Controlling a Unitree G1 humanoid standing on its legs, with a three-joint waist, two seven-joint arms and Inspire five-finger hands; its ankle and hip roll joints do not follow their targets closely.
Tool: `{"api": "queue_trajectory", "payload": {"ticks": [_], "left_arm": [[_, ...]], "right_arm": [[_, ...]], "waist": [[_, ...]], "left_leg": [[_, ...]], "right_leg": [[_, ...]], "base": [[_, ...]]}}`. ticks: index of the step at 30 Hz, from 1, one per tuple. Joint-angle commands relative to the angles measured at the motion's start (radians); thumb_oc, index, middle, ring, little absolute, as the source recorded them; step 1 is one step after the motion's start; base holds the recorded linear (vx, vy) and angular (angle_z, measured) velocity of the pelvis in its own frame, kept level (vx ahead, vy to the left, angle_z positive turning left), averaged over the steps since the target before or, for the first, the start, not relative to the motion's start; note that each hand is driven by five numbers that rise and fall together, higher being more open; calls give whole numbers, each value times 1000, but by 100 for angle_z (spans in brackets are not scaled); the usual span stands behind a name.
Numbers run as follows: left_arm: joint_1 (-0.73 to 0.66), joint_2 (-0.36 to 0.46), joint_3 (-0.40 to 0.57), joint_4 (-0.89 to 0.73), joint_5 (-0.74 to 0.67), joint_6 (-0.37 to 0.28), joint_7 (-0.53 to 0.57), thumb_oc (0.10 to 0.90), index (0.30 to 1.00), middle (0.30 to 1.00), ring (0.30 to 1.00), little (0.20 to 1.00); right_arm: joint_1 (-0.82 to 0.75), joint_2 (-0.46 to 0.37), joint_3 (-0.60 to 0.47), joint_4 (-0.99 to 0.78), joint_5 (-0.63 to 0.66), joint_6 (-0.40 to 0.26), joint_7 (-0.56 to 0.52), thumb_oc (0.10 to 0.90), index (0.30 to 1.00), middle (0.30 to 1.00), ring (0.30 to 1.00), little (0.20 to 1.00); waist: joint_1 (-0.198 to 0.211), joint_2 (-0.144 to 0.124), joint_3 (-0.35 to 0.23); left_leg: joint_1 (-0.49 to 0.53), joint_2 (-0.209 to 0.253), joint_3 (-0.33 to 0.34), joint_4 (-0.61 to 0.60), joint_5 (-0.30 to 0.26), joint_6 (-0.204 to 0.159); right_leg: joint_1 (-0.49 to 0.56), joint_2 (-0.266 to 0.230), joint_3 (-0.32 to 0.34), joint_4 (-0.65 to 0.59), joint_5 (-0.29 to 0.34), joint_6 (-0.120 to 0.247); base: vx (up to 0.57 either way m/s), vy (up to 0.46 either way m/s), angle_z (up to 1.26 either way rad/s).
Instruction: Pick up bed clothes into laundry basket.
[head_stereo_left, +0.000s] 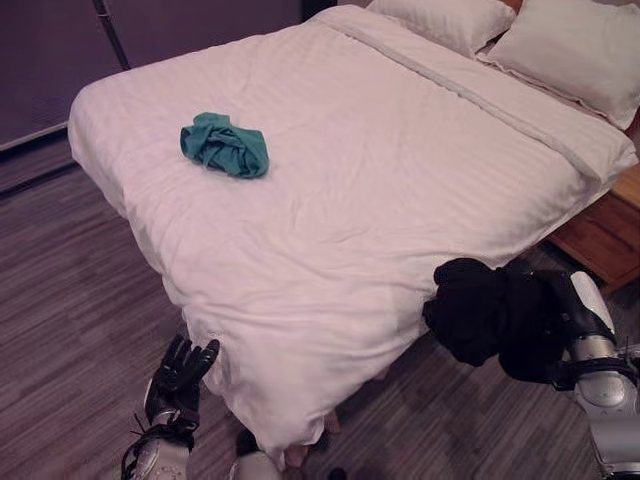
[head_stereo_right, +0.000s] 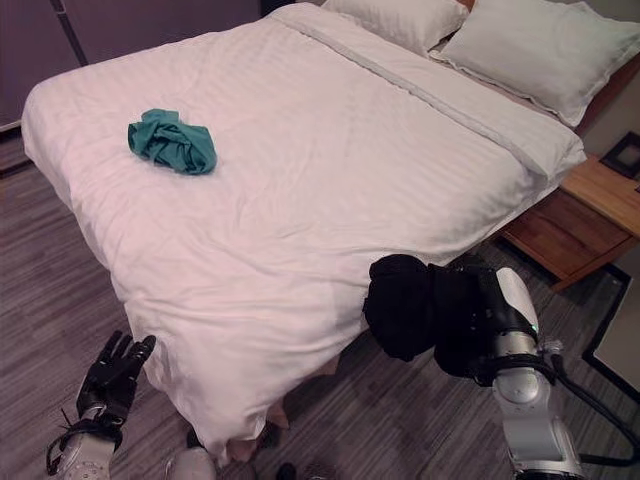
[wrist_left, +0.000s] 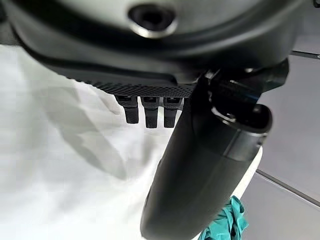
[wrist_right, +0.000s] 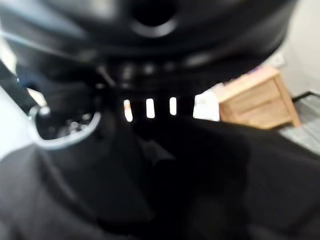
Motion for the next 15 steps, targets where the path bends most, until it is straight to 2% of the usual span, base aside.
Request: {"api": "queue_trajectory", "payload": {"ticks": [1, 3, 6, 7, 8, 10, 15], "left_arm": [[-104, 70, 4, -99, -13, -78, -37, 800, 900, 900, 900, 900], [-109, 64, -11, -93, -8, -74, -40, 800, 900, 900, 900, 900], [-128, 53, -50, -77, -2, -64, -54, 800, 900, 900, 900, 900], [-139, 54, -63, -64, 6, -60, -59, 800, 900, 900, 900, 900], [-140, 54, -63, -63, 7, -61, -58, 800, 900, 900, 900, 900], [-161, 58, -80, -51, 10, -58, -56, 800, 900, 900, 900, 900], [-181, 76, -108, -53, 27, -55, -55, 800, 900, 900, 900, 900]], "right_arm": [[-40, -61, -94, -104, 48, -92, -69, 400, 300, 300, 300, 300], [-11, -60, -117, -106, 47, -92, -71, 400, 300, 300, 300, 300], [18, -53, -150, -118, 60, -93, -73, 400, 300, 300, 300, 300], [31, -49, -159, -121, 58, -91, -72, 400, 300, 300, 300, 300], [33, -48, -160, -124, 58, -90, -71, 400, 300, 300, 300, 300], [38, -44, -168, -131, 52, -84, -73, 400, 300, 300, 300, 300], [-15, -27, -151, -131, 33, -62, -85, 400, 300, 300, 300, 300]], "waist": [[-51, -13, -47], [-90, 11, -69], [-137, 37, -85], [-155, 44, -93], [-155, 45, -90], [-171, 45, -93], [-163, 30, -92]], "left_leg": [[51, 20, 101, 103, -69, 117], [111, 61, 152, 51, -63, 97], [153, 104, 247, -14, -43, 65], [181, 113, 277, -37, -61, 45], [177, 115, 291, -37, -52, 55], [192, 107, 326, -44, -101, 55], [182, 4, 313, -62, -245, 114]], "right_leg": [[73, -80, 0, -93, 55, 104], [71, -82, -19, -100, 59, 112], [73, -103, -50, -99, 72, 124], [79, -119, -50, -98, 66, 137], [74, -120, -64, -95, 77, 134], [74, -147, -83, -91, 83, 148], [43, -252, -78, -68, 148, 209]], "base": [[-248, 141, -38], [-99, 197, 10], [-59, 269, 89], [-70, 256, 64], [-43, 213, 56], [-68, 229, 29], [-20, 369, 49]]}}
